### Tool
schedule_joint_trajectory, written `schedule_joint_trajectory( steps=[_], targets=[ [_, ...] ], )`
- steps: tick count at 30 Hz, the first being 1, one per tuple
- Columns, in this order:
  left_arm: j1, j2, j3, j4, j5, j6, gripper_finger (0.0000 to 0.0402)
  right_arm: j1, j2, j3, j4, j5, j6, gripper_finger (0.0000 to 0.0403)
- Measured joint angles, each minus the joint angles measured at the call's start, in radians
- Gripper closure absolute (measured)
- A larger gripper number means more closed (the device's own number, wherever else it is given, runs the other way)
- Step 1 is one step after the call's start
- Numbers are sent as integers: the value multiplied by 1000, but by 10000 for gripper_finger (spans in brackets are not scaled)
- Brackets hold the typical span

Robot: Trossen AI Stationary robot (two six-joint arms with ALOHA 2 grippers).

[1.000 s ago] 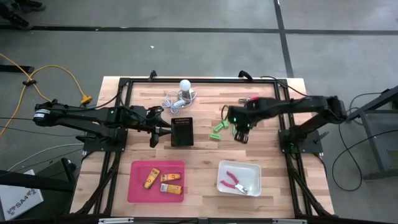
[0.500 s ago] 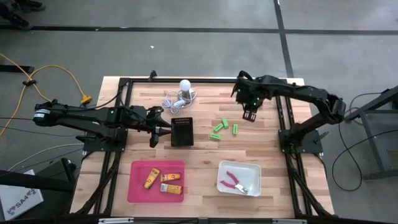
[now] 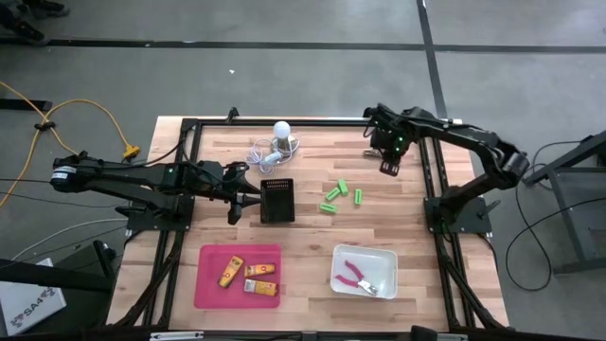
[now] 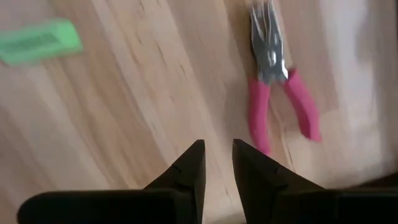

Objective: Pick & Place School Supplies
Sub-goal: Put the pink hole puncher into the white bin

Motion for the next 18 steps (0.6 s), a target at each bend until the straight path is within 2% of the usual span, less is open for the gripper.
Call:
schedule_joint_trajectory(
  steps=[11,18],
  targets=[
    [0,0,0,11,0,0,274,-67,0,-55,44,0,-87,332],
    [0,0,0,10,0,0,274,-79,0,-54,96,-11,-133,286]
  ],
)
